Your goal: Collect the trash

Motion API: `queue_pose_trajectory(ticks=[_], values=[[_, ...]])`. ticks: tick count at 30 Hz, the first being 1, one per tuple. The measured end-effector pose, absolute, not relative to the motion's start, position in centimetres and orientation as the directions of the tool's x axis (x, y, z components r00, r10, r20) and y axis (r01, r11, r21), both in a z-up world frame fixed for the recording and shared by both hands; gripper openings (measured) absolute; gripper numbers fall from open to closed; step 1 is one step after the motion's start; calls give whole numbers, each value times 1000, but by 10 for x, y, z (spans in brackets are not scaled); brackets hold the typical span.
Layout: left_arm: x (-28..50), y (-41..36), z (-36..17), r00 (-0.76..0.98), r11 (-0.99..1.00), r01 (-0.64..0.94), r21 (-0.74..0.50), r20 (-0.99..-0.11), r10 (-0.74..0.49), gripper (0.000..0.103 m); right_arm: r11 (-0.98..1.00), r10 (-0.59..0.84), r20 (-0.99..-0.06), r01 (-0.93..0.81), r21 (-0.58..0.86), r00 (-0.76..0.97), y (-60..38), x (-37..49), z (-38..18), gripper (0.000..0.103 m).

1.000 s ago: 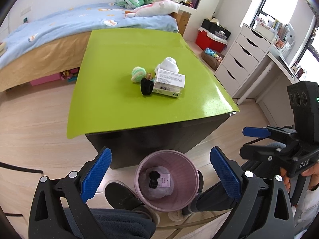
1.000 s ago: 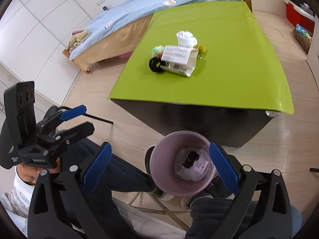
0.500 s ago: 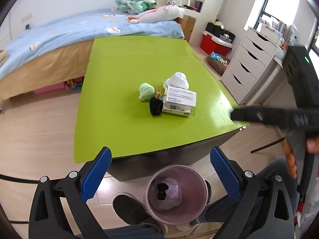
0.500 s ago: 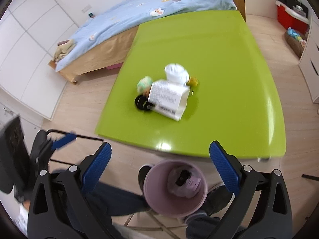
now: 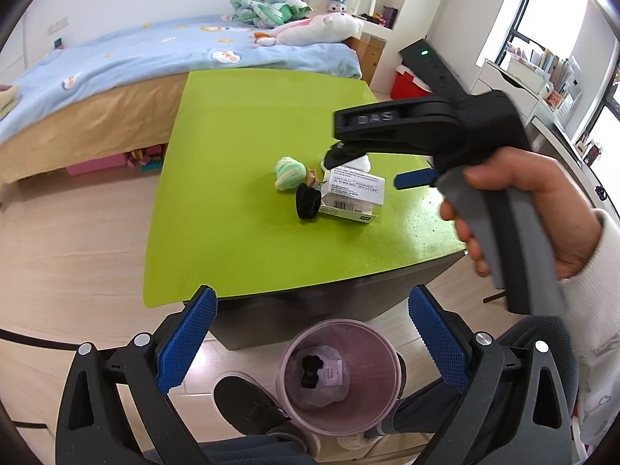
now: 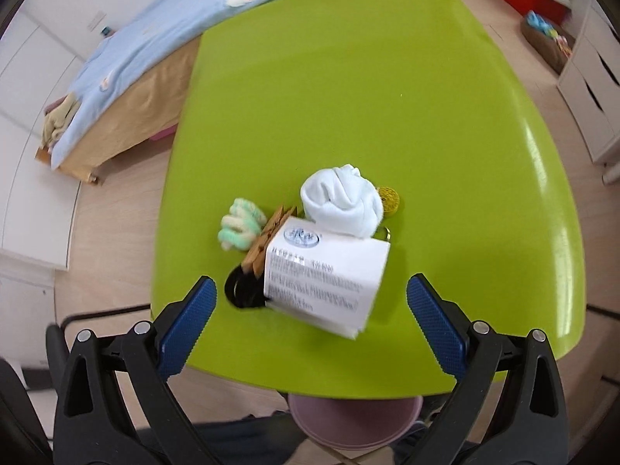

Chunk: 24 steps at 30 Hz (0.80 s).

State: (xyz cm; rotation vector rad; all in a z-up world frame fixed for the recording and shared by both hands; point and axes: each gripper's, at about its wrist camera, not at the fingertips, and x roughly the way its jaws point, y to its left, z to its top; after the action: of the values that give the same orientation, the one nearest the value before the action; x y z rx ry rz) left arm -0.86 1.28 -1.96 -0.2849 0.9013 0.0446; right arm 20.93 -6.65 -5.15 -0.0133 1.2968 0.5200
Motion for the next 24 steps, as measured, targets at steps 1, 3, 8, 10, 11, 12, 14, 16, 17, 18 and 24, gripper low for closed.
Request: queue_pose_trajectory(ticks=[1, 3, 8, 10, 11, 12, 14, 16, 17, 18, 24], values=[[-9, 14, -20, 623, 961, -159, -227, -778, -81, 95, 888, 358, -917, -366, 276, 175, -66, 210, -53, 97], [-9, 15, -20, 623, 959, -163, -232, -778, -82, 95, 895, 348, -920, -356, 270, 179, -66, 211, -57, 95], [-10, 17, -20, 628, 954, -168, -248, -773, -90, 95, 895, 350, -919, -353, 272, 180, -66, 212, -61, 86], [-10, 17, -20, 627, 955, -165, -245, -774, -90, 95, 893, 358, -917, -351, 281, 175, -65, 212, -61, 74], [-10, 16, -20, 625, 957, -164, -241, -775, -89, 95, 891, 362, -916, -355, 285, 172, -66, 214, -61, 71], [-9, 15, -20, 623, 958, -162, -237, -777, -87, 95, 889, 363, -916, -359, 285, 172, -65, 214, -61, 64], [-9, 14, -20, 623, 958, -163, -235, -778, -85, 95, 885, 370, -912, -365, 288, 179, -67, 215, -58, 49], [-9, 14, -20, 622, 958, -166, -235, -778, -83, 95, 878, 386, -905, -373, 300, 182, -70, 214, -55, 36], [-9, 13, -20, 622, 958, -167, -233, -779, -81, 95, 875, 392, -901, -379, 302, 188, -72, 213, -52, 33], [-8, 13, -20, 622, 958, -167, -231, -779, -79, 95, 871, 400, -897, -383, 307, 190, -73, 212, -50, 27], [-6, 7, -20, 617, 966, -158, -204, -784, -65, 95, 838, 469, -859, -410, 359, 206, -90, 206, -34, 6]])
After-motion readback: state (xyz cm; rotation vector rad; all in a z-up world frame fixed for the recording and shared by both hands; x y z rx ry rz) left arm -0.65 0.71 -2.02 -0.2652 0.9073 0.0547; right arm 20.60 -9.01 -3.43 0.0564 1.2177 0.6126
